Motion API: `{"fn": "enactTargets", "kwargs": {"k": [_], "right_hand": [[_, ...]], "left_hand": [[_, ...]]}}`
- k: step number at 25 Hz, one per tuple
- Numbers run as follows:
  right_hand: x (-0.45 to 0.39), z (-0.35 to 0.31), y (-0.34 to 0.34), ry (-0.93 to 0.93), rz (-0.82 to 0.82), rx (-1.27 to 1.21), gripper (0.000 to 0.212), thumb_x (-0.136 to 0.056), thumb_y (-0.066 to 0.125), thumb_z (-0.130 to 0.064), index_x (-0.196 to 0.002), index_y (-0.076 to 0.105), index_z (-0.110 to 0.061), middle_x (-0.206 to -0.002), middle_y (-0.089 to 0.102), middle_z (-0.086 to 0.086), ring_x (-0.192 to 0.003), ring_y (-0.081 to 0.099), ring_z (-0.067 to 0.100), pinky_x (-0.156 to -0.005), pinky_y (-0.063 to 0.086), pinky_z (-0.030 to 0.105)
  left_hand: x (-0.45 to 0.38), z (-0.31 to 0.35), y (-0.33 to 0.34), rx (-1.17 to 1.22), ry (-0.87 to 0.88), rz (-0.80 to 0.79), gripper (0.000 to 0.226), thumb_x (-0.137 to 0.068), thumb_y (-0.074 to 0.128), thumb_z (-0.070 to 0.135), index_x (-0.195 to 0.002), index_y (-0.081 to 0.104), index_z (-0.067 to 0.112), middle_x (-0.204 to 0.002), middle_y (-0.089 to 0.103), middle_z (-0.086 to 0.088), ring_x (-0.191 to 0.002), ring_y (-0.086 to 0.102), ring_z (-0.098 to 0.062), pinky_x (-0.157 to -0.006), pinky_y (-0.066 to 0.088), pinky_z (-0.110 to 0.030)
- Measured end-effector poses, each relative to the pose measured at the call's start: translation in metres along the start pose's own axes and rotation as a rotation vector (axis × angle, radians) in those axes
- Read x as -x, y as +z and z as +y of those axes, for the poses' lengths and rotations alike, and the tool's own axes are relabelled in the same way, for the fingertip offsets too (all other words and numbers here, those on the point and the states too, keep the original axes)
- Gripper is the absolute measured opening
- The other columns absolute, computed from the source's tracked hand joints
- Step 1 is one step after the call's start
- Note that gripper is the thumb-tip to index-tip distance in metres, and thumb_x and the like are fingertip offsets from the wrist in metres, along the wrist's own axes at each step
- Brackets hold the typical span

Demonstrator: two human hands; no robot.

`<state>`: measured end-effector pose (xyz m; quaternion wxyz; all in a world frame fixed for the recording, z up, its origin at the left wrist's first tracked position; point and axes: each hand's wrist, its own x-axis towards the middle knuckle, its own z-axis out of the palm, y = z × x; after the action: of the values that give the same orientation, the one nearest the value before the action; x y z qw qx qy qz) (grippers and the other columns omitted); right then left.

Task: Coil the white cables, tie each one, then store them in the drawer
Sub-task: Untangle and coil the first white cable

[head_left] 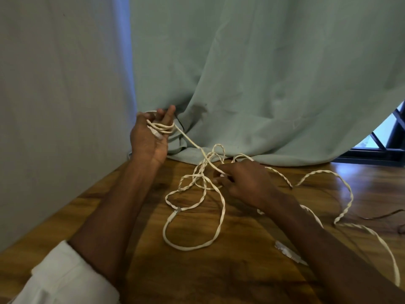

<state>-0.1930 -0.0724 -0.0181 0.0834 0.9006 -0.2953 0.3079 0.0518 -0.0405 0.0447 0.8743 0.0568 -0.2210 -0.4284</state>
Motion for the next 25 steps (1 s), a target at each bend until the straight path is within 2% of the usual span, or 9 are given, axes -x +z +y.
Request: {"fn": "enactTargets", "kwargs": {"k": [2, 5, 8, 10, 13, 16, 18, 21, 25], "right_hand": [[0.001, -0.005, -0.007, -0.11, 0.074, -0.03, 0.029, -0.101, 0.055, -0.054, -0.117, 0.075, -0.041, -0.082, 0.073, -0.009, -0.072, 0.059, 0.011, -0.06, 0.031, 0.026], [-0.001, -0.017, -0.015, -0.236, 0.043, -0.081, 0.029, -0.102, 0.054, -0.05, -0.105, 0.077, -0.034, -0.072, 0.068, -0.011, -0.061, 0.049, 0.005, -0.054, 0.028, 0.023], [-0.007, -0.024, -0.025, -0.295, 0.201, -0.216, 0.02, -0.102, 0.061, -0.032, -0.1, 0.077, -0.019, -0.073, 0.067, -0.009, -0.06, 0.052, 0.006, -0.057, 0.039, 0.025], [-0.012, -0.02, -0.037, -0.258, 0.397, -0.307, 0.016, -0.101, 0.068, -0.024, -0.104, 0.079, -0.013, -0.082, 0.074, -0.003, -0.067, 0.062, 0.009, -0.062, 0.049, 0.025], [-0.014, -0.006, -0.051, -0.124, 0.667, -0.373, 0.015, -0.096, 0.075, -0.023, -0.1, 0.081, -0.01, -0.09, 0.077, 0.0, -0.077, 0.07, 0.013, -0.069, 0.056, 0.035], [-0.015, 0.009, -0.049, 0.049, 0.776, -0.446, 0.016, -0.094, 0.077, -0.029, -0.101, 0.082, -0.015, -0.089, 0.076, -0.002, -0.078, 0.068, 0.013, -0.069, 0.055, 0.038], [-0.016, 0.017, -0.04, 0.161, 0.768, -0.477, 0.017, -0.094, 0.076, -0.033, -0.103, 0.082, -0.02, -0.089, 0.076, -0.004, -0.079, 0.067, 0.013, -0.071, 0.054, 0.04], [-0.015, 0.025, -0.025, 0.266, 0.722, -0.522, 0.02, -0.097, 0.07, -0.037, -0.108, 0.082, -0.025, -0.094, 0.077, -0.006, -0.087, 0.069, 0.011, -0.077, 0.055, 0.041], [-0.014, 0.028, -0.004, 0.376, 0.514, -0.666, 0.023, -0.105, 0.059, -0.023, -0.124, 0.072, -0.023, -0.093, 0.074, -0.005, -0.082, 0.069, 0.014, -0.075, 0.059, 0.04]], "left_hand": [[0.006, -0.003, 0.002, -0.268, 0.115, -0.05, 0.043, -0.115, 0.033, 0.026, -0.08, 0.051, 0.01, -0.077, 0.073, -0.016, -0.083, 0.078, -0.031, -0.087, 0.064, -0.047], [0.019, -0.025, 0.002, -0.916, 0.323, -0.166, 0.042, -0.115, 0.03, 0.033, -0.092, 0.056, 0.011, -0.081, 0.08, -0.007, -0.087, 0.078, -0.024, -0.091, 0.062, -0.04], [0.023, -0.036, -0.01, -1.486, 0.537, -0.442, 0.041, -0.113, 0.035, 0.042, -0.082, 0.059, 0.033, -0.077, 0.077, 0.004, -0.081, 0.074, -0.016, -0.081, 0.058, -0.042], [0.025, -0.035, -0.014, -1.682, 0.611, -0.553, 0.041, -0.113, 0.037, 0.039, -0.079, 0.059, 0.032, -0.067, 0.067, 0.009, -0.069, 0.066, -0.005, -0.068, 0.05, -0.036], [0.032, -0.038, -0.008, -1.703, 0.595, -0.618, 0.054, -0.11, 0.035, 0.046, -0.075, 0.061, 0.014, -0.059, 0.061, 0.003, -0.058, 0.06, -0.01, -0.062, 0.046, -0.037], [0.04, -0.045, 0.0, -1.543, 0.326, -0.631, 0.068, -0.105, 0.036, 0.06, -0.075, 0.059, 0.004, -0.062, 0.059, -0.018, -0.056, 0.055, -0.027, -0.06, 0.046, -0.039], [0.049, -0.046, 0.007, -1.411, 0.098, -0.685, 0.064, -0.101, 0.041, 0.066, -0.072, 0.059, 0.011, -0.064, 0.052, -0.018, -0.057, 0.045, -0.027, -0.057, 0.04, -0.036], [0.059, -0.049, 0.015, -1.391, -0.008, -0.744, 0.058, -0.101, 0.051, 0.062, -0.071, 0.057, 0.013, -0.062, 0.044, -0.012, -0.058, 0.04, -0.026, -0.056, 0.038, -0.033], [0.062, -0.065, 0.016, -1.015, -0.275, -0.517, 0.053, -0.108, 0.048, 0.047, -0.063, 0.046, 0.021, -0.049, 0.029, 0.0, -0.041, 0.026, -0.021, -0.065, 0.04, -0.038]]}}
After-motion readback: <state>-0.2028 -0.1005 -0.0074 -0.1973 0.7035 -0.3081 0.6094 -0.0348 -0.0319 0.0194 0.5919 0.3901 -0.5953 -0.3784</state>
